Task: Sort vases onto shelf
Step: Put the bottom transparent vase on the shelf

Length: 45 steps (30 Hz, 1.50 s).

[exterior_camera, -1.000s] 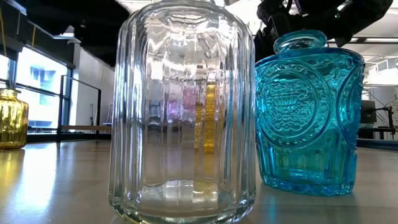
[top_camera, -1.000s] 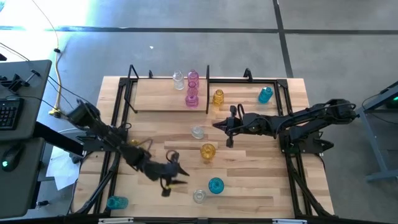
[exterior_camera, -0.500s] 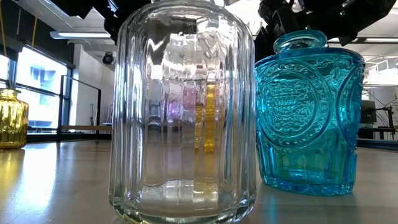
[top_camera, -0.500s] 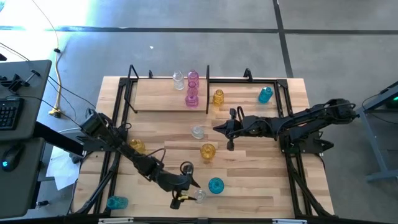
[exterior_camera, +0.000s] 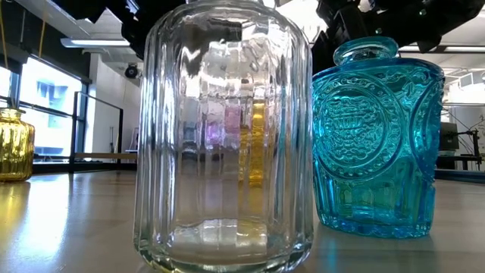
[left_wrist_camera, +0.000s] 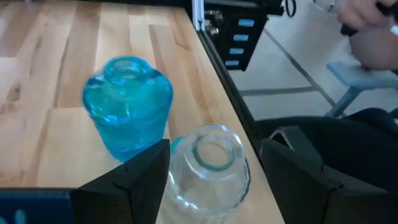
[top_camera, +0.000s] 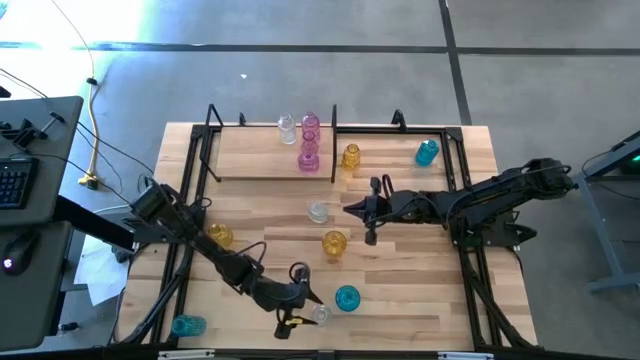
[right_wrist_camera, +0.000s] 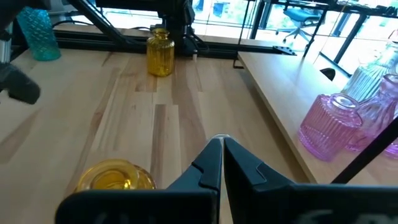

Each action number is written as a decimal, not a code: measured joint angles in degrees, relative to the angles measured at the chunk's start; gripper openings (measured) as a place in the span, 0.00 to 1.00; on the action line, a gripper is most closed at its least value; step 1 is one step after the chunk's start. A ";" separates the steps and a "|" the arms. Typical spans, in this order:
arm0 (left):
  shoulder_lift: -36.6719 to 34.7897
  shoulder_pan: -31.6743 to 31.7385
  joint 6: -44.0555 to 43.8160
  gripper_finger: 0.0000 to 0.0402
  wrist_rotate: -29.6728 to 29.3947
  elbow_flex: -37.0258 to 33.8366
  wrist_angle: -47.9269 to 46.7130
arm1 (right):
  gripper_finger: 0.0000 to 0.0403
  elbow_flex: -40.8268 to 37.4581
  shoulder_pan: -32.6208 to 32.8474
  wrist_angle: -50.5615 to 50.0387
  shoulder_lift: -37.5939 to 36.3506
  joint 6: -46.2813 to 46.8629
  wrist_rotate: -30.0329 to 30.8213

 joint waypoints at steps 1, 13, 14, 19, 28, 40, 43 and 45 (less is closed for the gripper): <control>0.59 -0.16 0.27 0.61 -0.07 0.54 0.02 | 0.00 0.00 0.00 0.03 0.00 -0.03 0.02; 3.43 0.34 2.05 0.61 -0.70 2.73 0.19 | 0.00 0.00 0.02 -0.10 0.00 -0.23 0.02; 3.43 0.35 2.52 0.61 -1.07 2.73 0.28 | 0.00 0.00 0.00 -0.10 0.00 -0.23 0.02; 3.43 0.46 2.87 0.59 -1.55 2.72 0.00 | 0.00 0.00 0.00 -0.08 0.00 -0.23 0.02; 3.41 1.12 3.09 0.41 -1.65 2.71 -0.90 | 0.00 0.00 0.02 -0.10 0.00 -0.23 0.02; -3.18 1.12 5.54 0.36 -10.80 2.60 -11.01 | 0.00 0.00 0.02 -0.18 0.00 -0.22 -0.01; -7.49 1.07 4.02 0.36 -16.34 2.27 -16.30 | 0.00 0.00 0.00 -0.21 0.00 -0.73 -0.01; -10.84 1.05 1.92 0.36 -21.10 1.56 -19.11 | 0.00 0.00 0.01 -0.22 0.00 -1.69 -0.01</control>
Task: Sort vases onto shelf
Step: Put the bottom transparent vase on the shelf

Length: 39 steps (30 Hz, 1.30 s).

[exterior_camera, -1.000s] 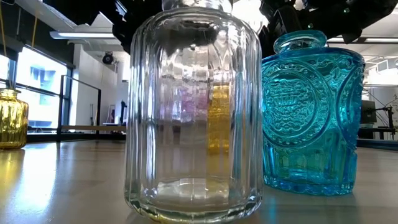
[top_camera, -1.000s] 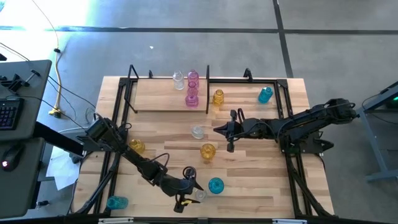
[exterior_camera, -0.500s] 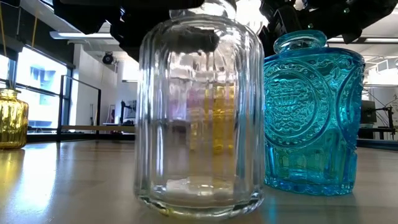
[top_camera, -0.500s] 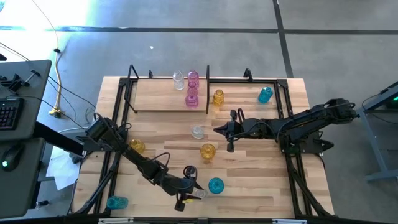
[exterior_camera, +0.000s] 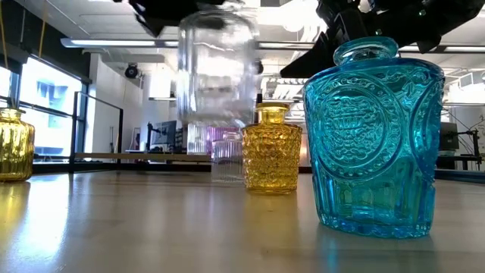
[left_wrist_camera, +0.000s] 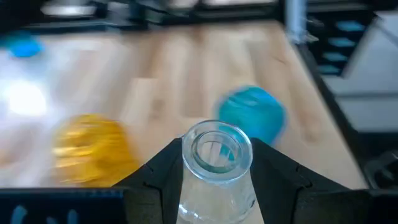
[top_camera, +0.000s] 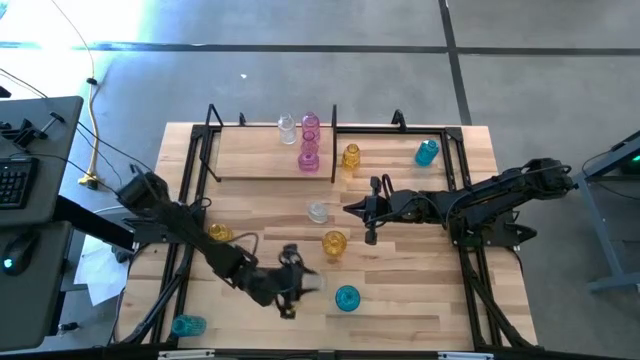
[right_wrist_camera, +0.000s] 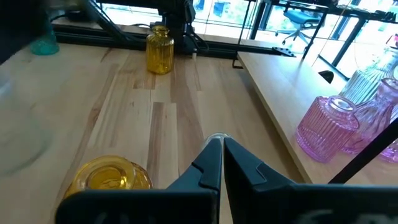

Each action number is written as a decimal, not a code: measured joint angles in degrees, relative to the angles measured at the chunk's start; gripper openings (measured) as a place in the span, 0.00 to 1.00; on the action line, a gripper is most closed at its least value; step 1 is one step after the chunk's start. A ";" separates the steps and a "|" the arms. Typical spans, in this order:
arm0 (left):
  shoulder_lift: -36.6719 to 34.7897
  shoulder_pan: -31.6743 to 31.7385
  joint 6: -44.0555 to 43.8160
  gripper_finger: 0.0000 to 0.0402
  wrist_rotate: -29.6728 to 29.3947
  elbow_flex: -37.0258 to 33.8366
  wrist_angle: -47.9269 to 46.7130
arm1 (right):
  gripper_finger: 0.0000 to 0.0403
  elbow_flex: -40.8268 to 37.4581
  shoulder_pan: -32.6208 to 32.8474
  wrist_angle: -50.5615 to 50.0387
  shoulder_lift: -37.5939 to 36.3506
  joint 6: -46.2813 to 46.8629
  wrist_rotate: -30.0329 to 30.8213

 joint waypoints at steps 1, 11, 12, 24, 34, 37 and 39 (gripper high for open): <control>-1.93 0.00 -1.26 0.36 -2.04 -0.62 -2.25 | 0.00 0.00 0.01 0.01 0.00 -0.31 0.00; -20.87 4.44 -13.27 0.36 -19.19 -13.68 -13.64 | 0.00 0.00 -0.03 0.09 0.00 -3.88 -0.02; -22.80 5.94 -13.52 0.36 -20.60 -15.00 -14.45 | 0.00 0.00 -0.05 0.28 0.00 -4.35 -0.02; -36.47 41.05 4.93 0.36 -4.86 -25.62 1.87 | 0.00 0.04 -5.41 5.38 0.00 -9.91 1.91; -28.43 62.16 9.32 0.36 15.63 -25.80 13.61 | 0.00 0.04 -10.59 5.17 0.00 -10.31 1.81; -24.69 64.69 8.96 0.36 18.02 -25.80 16.27 | 0.00 0.04 -10.57 4.98 0.00 -9.44 1.81; -22.43 65.68 8.69 0.36 18.21 -25.80 17.66 | 0.00 0.04 -10.57 4.73 0.00 -9.29 1.81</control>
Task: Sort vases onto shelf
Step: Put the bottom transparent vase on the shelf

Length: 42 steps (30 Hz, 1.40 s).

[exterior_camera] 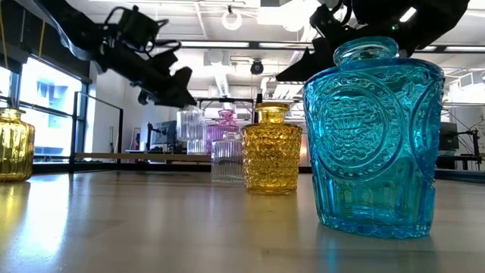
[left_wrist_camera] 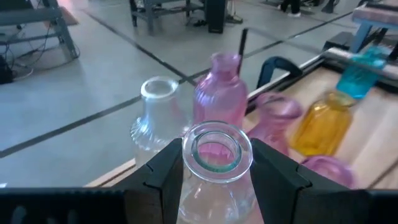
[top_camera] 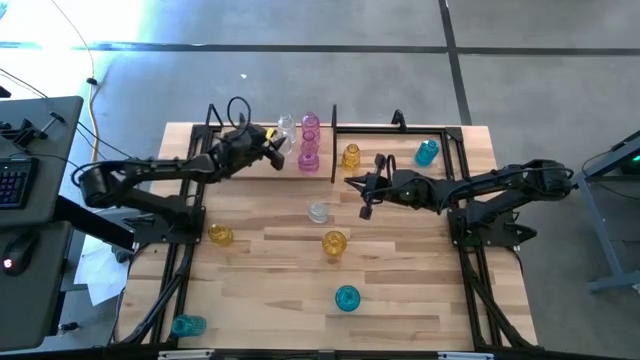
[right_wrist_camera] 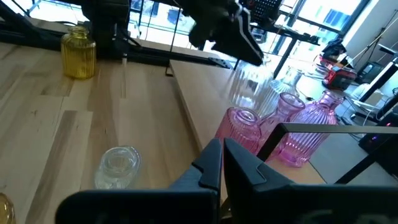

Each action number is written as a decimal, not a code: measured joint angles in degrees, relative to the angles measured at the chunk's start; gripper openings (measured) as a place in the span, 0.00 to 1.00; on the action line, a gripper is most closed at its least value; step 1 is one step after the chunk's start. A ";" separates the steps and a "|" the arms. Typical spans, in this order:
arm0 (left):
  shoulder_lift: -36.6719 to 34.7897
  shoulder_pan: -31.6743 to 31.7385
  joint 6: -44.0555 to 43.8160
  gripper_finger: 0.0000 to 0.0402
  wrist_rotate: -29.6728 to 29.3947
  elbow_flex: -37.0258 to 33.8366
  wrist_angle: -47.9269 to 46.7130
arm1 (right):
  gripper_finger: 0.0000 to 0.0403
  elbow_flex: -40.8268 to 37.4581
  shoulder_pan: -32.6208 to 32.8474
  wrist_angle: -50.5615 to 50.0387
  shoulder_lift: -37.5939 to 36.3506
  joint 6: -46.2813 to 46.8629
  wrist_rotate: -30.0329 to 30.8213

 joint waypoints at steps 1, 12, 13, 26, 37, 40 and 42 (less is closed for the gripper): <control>1.06 0.56 -0.09 0.36 0.06 0.00 0.54 | 0.00 0.00 0.00 -0.08 0.00 0.00 0.00; 8.59 3.37 -1.44 0.35 4.16 0.86 5.78 | 0.00 0.00 0.00 -0.64 0.00 0.22 -0.02; 8.57 3.37 -1.64 0.35 4.16 0.87 5.91 | 0.00 0.00 0.00 -0.68 0.00 0.23 -0.02; 8.55 3.17 -3.12 0.35 5.37 0.87 5.23 | 0.00 0.00 0.00 -0.74 0.00 0.46 -0.02; 8.55 2.78 -3.55 0.35 5.66 0.90 4.57 | 0.00 0.00 0.00 -0.74 0.00 0.46 -0.02; 8.55 2.78 -3.75 0.37 5.65 0.90 4.57 | 0.00 0.00 0.00 -0.74 0.00 0.46 -0.02; 8.55 2.78 -3.76 0.40 5.65 0.90 4.57 | 0.00 0.00 0.00 -0.74 0.00 0.47 -0.02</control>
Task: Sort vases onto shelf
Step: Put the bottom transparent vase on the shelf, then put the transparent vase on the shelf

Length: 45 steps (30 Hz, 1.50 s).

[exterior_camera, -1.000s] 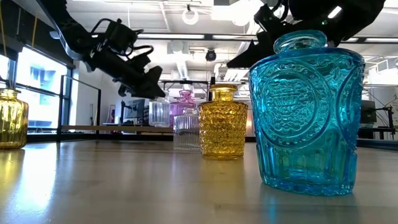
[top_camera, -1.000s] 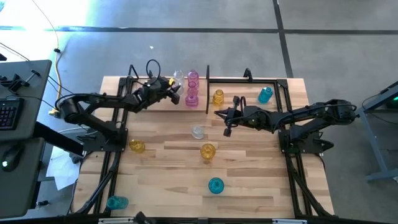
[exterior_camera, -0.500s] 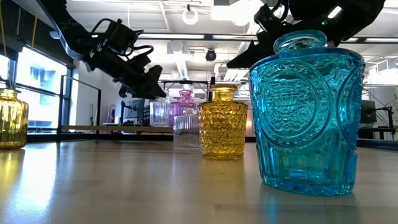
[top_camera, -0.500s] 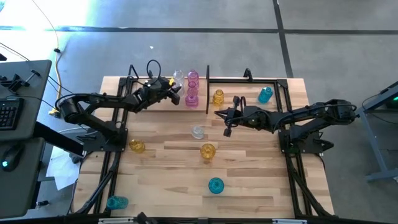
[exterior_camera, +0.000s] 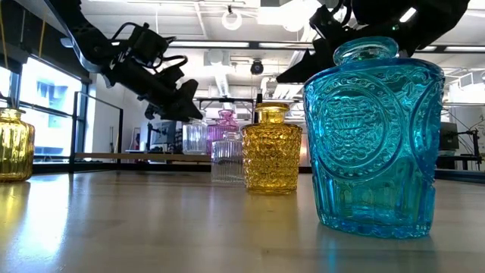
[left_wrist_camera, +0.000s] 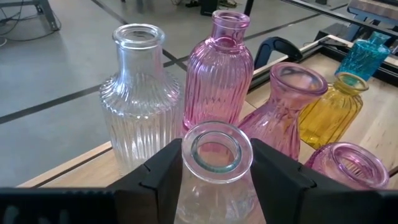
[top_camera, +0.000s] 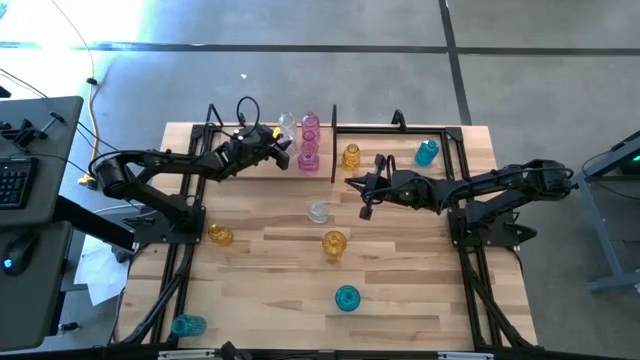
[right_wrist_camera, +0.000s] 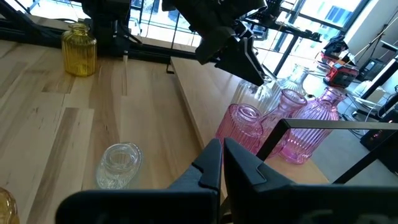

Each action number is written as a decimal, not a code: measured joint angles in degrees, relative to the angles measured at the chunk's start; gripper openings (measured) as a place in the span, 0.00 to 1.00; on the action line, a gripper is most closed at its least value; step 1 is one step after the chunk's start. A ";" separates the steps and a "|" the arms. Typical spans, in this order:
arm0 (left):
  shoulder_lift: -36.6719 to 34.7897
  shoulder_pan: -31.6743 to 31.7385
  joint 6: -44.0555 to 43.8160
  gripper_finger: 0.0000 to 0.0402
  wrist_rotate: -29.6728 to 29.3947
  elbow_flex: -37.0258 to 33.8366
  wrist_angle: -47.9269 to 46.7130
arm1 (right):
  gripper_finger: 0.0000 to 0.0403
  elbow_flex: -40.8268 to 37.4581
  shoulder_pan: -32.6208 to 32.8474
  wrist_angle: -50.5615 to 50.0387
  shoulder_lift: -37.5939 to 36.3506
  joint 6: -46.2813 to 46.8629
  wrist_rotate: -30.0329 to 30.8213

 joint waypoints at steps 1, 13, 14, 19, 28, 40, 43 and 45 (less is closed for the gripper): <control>0.00 0.00 0.02 0.42 -0.02 0.00 0.00 | 0.00 0.00 0.00 0.00 0.00 -0.01 0.00; -0.07 0.04 0.67 0.45 -0.04 0.07 0.99 | 0.00 0.00 0.00 -0.02 0.00 -0.01 0.00; -0.07 0.04 1.05 0.45 -0.04 0.07 1.01 | 0.00 0.00 0.00 -0.02 0.00 -0.01 0.00; -0.67 0.04 3.46 0.45 -0.66 0.07 0.84 | 0.00 0.00 0.00 -0.24 0.00 0.00 0.00; -9.55 0.06 8.13 0.45 -1.70 0.07 -2.41 | 0.00 0.00 0.00 -0.50 -0.02 -0.01 0.00; -18.20 -10.00 8.44 0.21 1.04 -7.58 -3.41 | 0.00 0.00 0.06 -0.68 -0.02 2.75 -3.23; -18.35 -13.90 9.40 0.10 1.09 -13.05 6.80 | 0.00 0.02 0.07 0.87 0.33 6.51 -5.41; -18.32 -15.89 10.14 0.03 1.07 -16.54 13.37 | 0.00 0.07 0.63 2.05 1.34 9.14 -6.24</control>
